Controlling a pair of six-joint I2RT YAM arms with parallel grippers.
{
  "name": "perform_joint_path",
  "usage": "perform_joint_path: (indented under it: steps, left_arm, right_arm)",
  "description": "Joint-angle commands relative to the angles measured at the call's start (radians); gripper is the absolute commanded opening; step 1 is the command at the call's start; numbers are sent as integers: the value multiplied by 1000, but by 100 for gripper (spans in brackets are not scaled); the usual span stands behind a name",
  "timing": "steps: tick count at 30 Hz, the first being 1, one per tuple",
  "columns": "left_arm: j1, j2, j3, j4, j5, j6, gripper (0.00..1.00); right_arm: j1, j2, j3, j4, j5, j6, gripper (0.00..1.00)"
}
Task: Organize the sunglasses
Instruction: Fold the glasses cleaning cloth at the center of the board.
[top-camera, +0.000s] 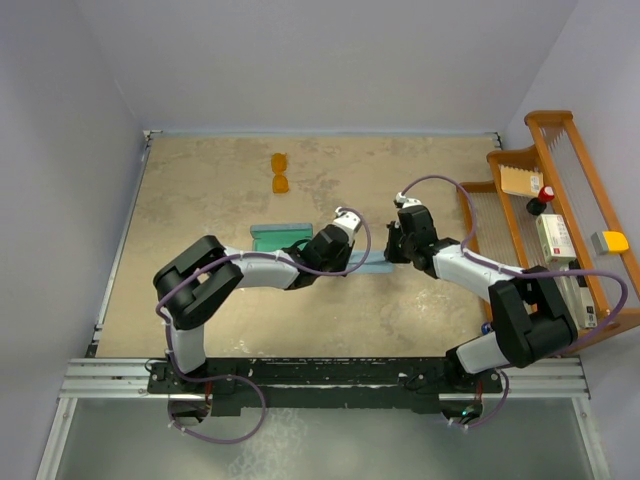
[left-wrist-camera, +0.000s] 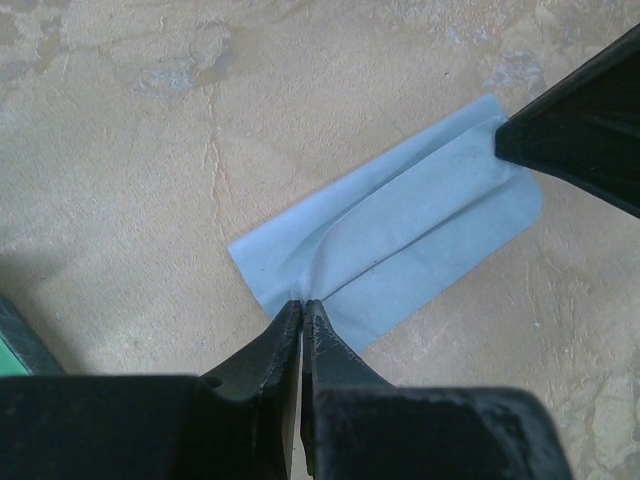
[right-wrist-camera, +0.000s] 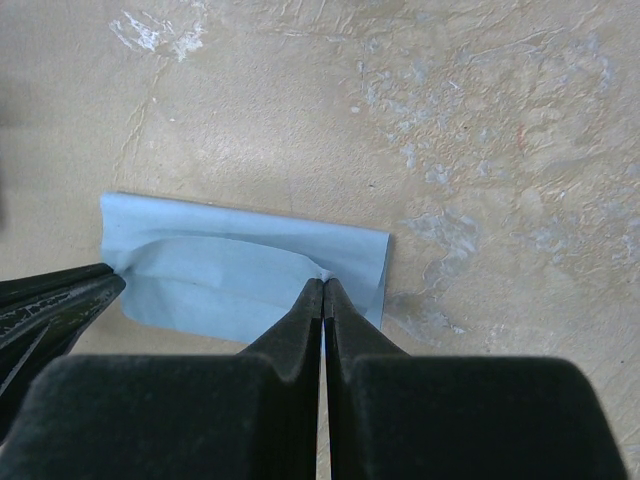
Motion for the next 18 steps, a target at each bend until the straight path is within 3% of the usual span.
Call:
perform_joint_path:
  steps: [1,16,18]
  left_arm:
    - [-12,-62,11,50,7,-22,0]
    - [-16,-51,6,44,6,-19,0]
    - [-17,-49,3,44,8,-19,10]
  right_arm:
    - [4,-7,26,-8,28,-5,0]
    - [4,-7,0,15,39,-4,0]
    - [4,-7,-2,20,44,-3,0]
